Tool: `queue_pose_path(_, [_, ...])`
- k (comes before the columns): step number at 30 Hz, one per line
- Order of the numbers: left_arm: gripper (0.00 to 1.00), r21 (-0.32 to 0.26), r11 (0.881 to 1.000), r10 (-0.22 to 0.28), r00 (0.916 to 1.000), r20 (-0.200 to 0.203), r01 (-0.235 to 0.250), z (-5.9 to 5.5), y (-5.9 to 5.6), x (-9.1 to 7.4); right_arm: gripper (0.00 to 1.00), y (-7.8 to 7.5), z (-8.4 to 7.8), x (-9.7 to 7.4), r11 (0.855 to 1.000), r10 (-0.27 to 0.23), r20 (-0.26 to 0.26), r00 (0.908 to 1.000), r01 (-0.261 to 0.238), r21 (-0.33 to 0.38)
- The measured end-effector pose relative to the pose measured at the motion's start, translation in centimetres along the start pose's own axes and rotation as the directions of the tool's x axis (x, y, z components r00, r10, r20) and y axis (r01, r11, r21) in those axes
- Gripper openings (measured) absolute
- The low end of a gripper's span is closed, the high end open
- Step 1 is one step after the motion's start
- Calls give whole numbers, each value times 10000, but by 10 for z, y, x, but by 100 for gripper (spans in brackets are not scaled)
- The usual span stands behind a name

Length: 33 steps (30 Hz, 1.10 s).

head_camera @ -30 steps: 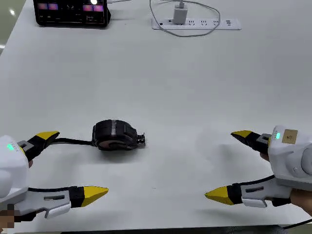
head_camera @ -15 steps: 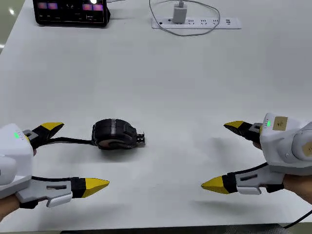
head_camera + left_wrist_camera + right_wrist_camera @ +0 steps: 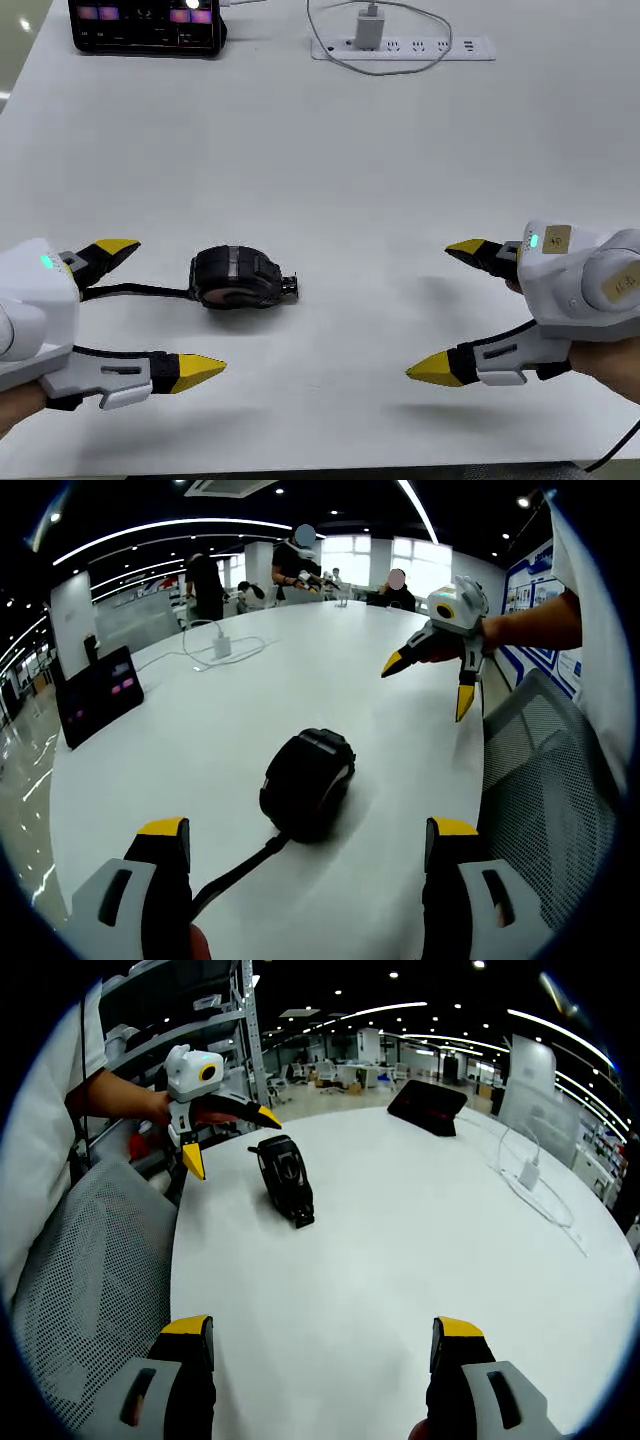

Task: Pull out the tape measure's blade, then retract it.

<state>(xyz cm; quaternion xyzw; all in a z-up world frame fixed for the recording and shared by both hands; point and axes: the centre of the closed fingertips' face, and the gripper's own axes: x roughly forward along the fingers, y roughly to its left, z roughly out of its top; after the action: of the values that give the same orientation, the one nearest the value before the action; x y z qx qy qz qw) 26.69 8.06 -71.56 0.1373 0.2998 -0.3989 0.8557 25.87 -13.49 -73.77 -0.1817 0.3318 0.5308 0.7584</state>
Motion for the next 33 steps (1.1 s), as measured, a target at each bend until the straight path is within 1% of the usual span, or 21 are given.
queue_pose_path(9, [90, 198, 9996, -202, 9996, -180, 206, 1, 1, 5, 88, -3, 4, 8, 9995, 214, -48, 9998, -215, -225])
queue_pose_path(10, [90, 267, 9995, -181, 9996, -202, 186, 1, 2, 5, 88, -4, 5, 9, 9994, 231, -58, 9997, -232, -242])
queue_pose_path(16, [85, 547, 9976, -390, 9983, -431, 413, 2, 1, 10, 86, -6, 8, 15, 9986, 330, -110, 9994, -334, -418])
queue_pose_path(21, [84, 712, 9957, -549, 9967, -604, 591, 3, 2, 14, 85, -5, 10, 20, 9977, 451, -120, 9989, -457, -492])
queue_pose_path(33, [80, 1068, 9901, -821, 9933, -810, 906, 6, 3, 20, 84, -4, 17, 30, 9956, 655, -214, 9976, -668, -653])
